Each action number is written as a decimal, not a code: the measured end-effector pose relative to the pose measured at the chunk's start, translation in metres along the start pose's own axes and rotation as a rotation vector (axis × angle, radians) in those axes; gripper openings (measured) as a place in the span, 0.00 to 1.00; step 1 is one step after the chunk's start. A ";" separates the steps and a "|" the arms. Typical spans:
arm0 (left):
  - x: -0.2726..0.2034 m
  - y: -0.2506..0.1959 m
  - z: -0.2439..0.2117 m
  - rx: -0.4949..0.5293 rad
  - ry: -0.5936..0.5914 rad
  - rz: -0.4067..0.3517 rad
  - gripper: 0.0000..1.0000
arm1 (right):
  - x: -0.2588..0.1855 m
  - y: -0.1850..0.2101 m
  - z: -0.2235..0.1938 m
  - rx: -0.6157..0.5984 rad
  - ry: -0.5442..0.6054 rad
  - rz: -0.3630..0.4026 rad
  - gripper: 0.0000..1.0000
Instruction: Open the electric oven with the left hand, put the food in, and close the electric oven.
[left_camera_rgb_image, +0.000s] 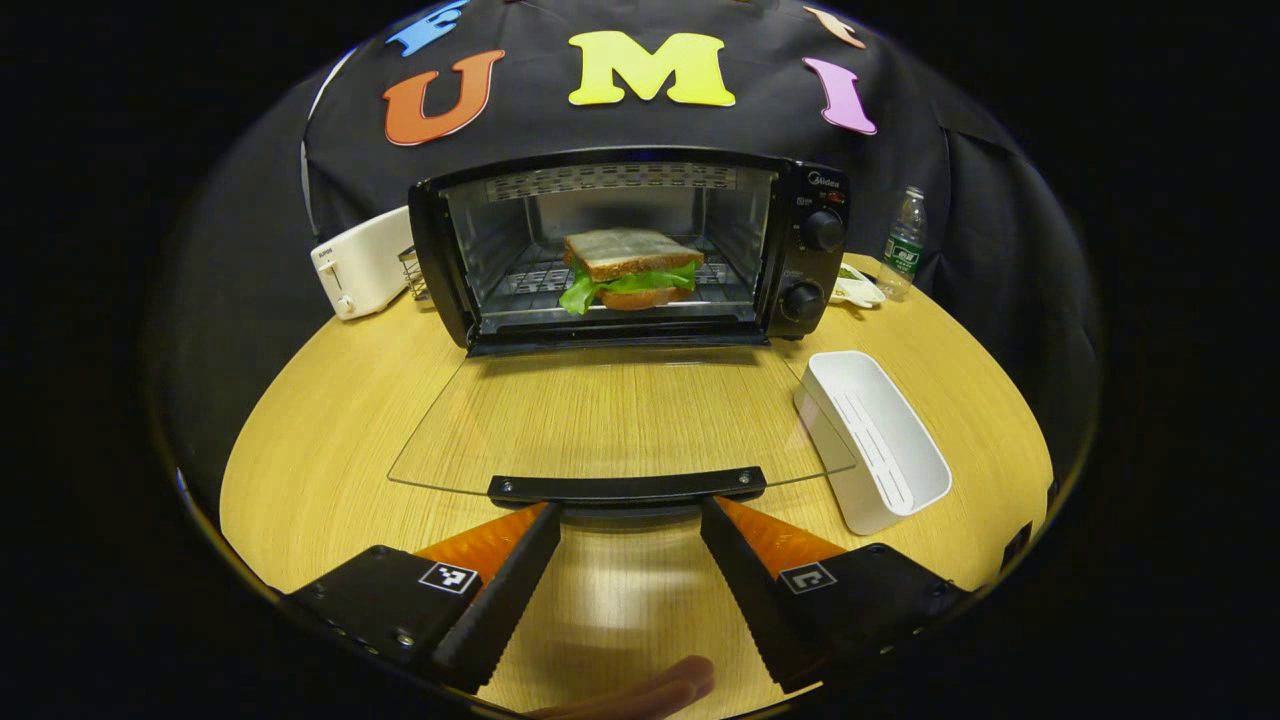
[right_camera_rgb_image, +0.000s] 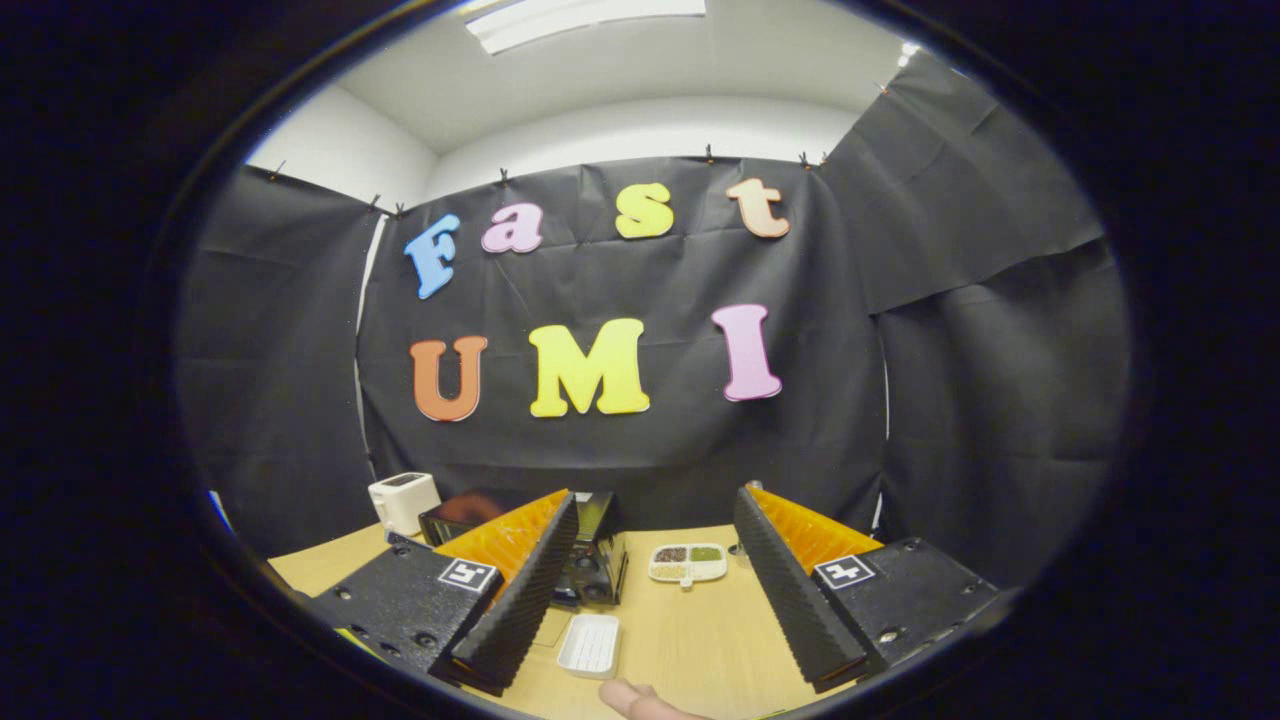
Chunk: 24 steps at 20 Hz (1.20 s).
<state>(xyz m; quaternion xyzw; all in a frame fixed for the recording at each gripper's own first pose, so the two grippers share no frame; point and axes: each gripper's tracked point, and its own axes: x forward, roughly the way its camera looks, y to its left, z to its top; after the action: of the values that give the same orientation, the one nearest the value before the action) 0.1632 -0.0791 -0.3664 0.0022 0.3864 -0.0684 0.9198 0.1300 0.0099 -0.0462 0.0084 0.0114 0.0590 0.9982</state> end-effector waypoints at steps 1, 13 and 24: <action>-0.003 0.000 0.005 -0.008 -0.018 0.002 0.94 | 0.001 -0.003 -0.001 -0.001 0.006 -0.007 1.00; -0.026 0.006 0.084 -0.016 -0.179 0.011 0.95 | 0.008 -0.018 -0.013 0.016 0.025 -0.043 1.00; 0.014 0.011 0.162 -0.013 -0.236 0.014 0.98 | -0.019 -0.029 -0.008 0.030 0.007 -0.098 1.00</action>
<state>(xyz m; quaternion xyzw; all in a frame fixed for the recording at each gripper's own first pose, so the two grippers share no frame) 0.2895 -0.0795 -0.2632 -0.0091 0.2757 -0.0594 0.9594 0.1147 -0.0213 -0.0547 0.0226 0.0161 0.0099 0.9996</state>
